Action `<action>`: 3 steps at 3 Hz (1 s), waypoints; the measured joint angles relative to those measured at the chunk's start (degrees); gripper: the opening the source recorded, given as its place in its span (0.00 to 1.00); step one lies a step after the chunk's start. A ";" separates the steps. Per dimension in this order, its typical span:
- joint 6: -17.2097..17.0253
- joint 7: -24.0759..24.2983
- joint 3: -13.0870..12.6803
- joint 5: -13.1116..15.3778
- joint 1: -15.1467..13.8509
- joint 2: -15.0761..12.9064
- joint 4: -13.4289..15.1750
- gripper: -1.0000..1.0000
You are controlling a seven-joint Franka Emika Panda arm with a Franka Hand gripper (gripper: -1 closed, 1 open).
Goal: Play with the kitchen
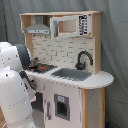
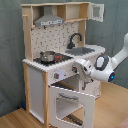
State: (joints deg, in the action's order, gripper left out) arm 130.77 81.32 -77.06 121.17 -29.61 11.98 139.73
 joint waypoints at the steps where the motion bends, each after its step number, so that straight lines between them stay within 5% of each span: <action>1: -0.04 1.24 -0.20 0.02 0.15 0.01 -0.21 0.00; 2: -0.04 1.31 -0.27 0.02 0.17 0.01 -0.28 1.00; 3: -4.06 1.89 -3.55 0.02 0.35 0.19 -0.69 1.00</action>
State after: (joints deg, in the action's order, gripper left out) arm 126.71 83.22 -80.61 121.19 -29.26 12.17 139.04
